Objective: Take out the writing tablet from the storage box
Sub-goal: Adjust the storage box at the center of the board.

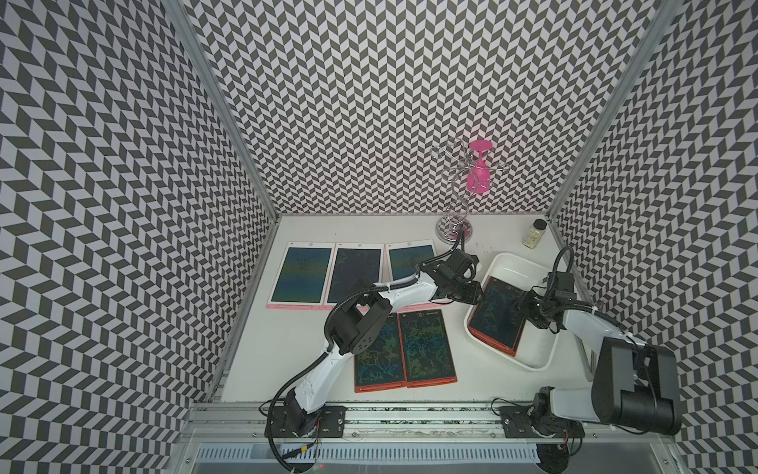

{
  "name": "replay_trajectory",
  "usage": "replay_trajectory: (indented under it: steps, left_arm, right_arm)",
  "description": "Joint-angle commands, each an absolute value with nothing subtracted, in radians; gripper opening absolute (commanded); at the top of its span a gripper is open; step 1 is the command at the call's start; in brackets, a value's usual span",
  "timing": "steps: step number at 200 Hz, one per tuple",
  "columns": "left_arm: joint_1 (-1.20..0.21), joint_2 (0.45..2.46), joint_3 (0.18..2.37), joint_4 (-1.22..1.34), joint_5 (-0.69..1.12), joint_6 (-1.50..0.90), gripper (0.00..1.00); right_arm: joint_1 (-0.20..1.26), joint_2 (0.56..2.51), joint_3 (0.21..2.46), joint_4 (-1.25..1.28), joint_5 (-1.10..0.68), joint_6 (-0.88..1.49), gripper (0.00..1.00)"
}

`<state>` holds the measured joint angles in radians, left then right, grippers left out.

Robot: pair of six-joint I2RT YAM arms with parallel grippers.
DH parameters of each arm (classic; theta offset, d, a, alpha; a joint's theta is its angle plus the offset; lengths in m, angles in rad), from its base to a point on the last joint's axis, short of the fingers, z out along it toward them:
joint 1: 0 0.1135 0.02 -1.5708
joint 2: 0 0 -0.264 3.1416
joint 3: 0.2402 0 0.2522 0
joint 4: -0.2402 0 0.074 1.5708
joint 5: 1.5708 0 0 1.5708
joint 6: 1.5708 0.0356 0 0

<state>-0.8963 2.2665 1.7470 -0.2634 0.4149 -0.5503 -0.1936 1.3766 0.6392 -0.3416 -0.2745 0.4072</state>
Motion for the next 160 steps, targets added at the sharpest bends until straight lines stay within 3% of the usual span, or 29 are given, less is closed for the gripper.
replay_trajectory:
  steps: [1, 104, 160]
  left_arm:
    - [-0.911, 2.287, 1.776, -0.254, 0.453, -0.557, 0.29]
    - [-0.918, 2.326, 1.816, -0.271, 0.465, -0.567, 0.27]
    - [-0.917, 2.345, 1.828, -0.273, 0.472, -0.581, 0.26]
  right_arm:
    - [-0.193, 1.407, 0.624, -0.251, -0.358, 0.397, 0.60]
    - [-0.194, 1.331, 0.632, -0.201, -0.637, 0.355, 0.57]
    - [-0.200, 1.321, 0.619, -0.199, -0.680, 0.343, 0.55]
